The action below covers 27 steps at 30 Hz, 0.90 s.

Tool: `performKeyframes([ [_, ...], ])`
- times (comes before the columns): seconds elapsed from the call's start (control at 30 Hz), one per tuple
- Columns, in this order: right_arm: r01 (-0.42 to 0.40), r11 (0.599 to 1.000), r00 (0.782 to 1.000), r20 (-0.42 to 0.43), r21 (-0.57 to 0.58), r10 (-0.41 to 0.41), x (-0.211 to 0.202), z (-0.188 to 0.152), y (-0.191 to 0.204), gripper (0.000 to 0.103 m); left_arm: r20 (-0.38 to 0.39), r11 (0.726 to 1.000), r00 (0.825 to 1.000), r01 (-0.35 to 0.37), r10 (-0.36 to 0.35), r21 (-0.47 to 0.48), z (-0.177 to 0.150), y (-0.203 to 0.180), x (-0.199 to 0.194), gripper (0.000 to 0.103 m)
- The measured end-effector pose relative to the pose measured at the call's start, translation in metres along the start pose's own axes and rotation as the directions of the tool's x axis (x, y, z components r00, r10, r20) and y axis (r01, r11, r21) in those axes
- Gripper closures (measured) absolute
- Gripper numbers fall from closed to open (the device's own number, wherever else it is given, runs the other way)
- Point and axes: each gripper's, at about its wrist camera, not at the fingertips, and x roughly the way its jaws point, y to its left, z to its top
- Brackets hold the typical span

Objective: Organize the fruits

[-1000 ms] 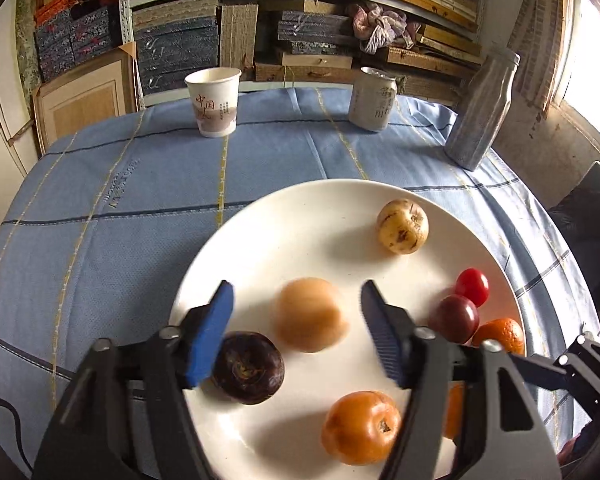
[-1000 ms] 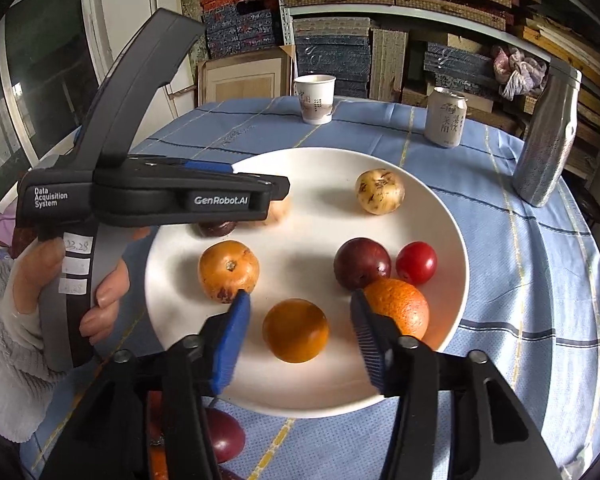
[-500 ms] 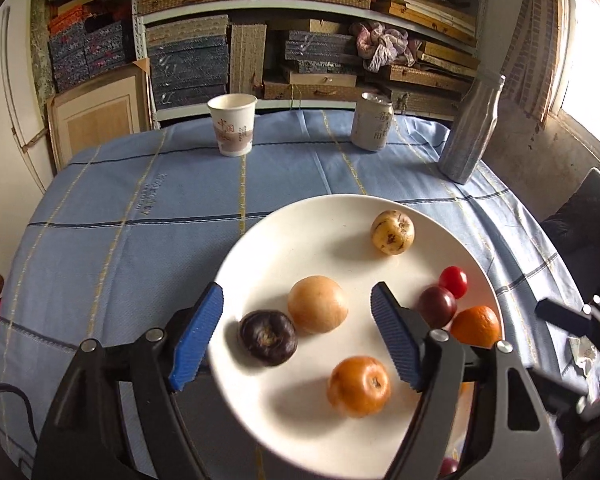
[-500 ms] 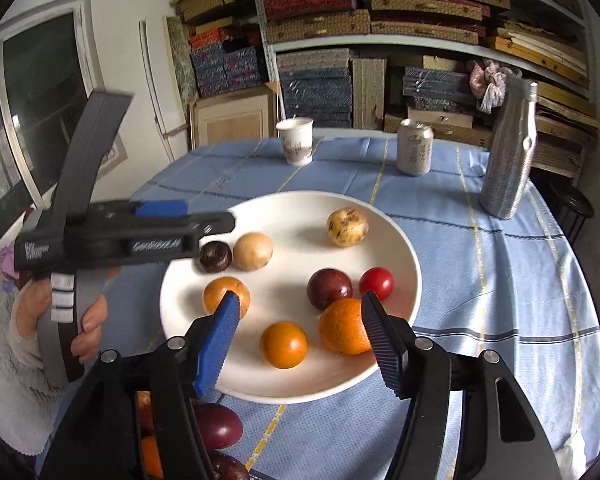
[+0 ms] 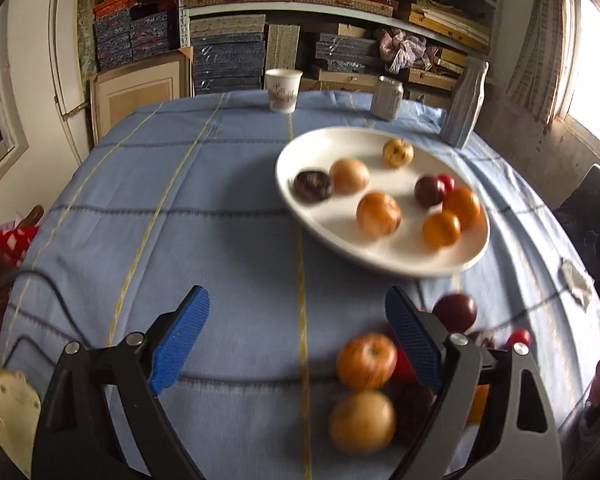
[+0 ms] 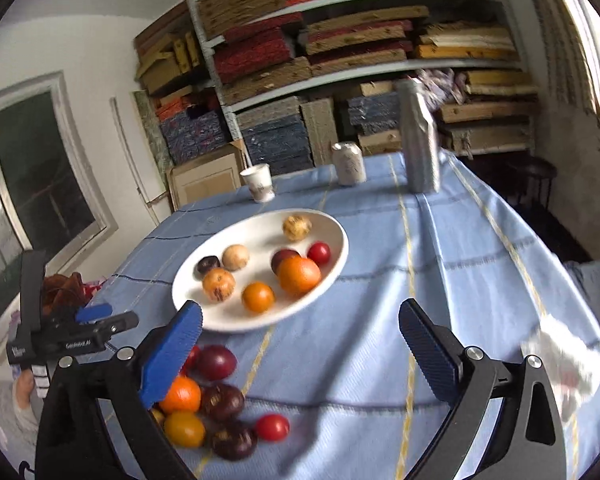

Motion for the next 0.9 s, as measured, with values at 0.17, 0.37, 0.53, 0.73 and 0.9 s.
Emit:
performKeyframes([
  [0.17,0.021,0.997,1.000,-0.005,0.070,-0.021,-0.004,-0.010,-0.019,0.004,-0.027,1.000,1.000,0.015,-0.014,0.015,-0.019,0.000,0.000,0.015],
  [0.37,0.023,0.998,0.998,-0.057,0.057,-0.020,0.010,-0.012,-0.019,0.004,-0.075,0.997,0.997,0.038,-0.033,0.069,-0.021,-0.012,0.014,0.015],
  [0.53,0.021,0.998,0.999,-0.046,0.062,-0.018,0.007,-0.012,-0.019,0.004,-0.077,0.997,0.997,0.023,-0.017,0.078,-0.021,-0.014,0.018,0.013],
  [0.73,0.021,0.997,0.999,-0.042,0.068,-0.018,0.006,-0.012,-0.020,0.004,-0.026,0.995,0.996,-0.089,0.090,0.039,-0.014,0.007,0.013,0.006],
  [0.9,0.017,0.997,0.999,-0.040,0.069,-0.014,0.005,-0.012,-0.020,0.004,-0.035,0.984,0.992,-0.126,0.123,-0.129,-0.012,0.055,0.009,0.008],
])
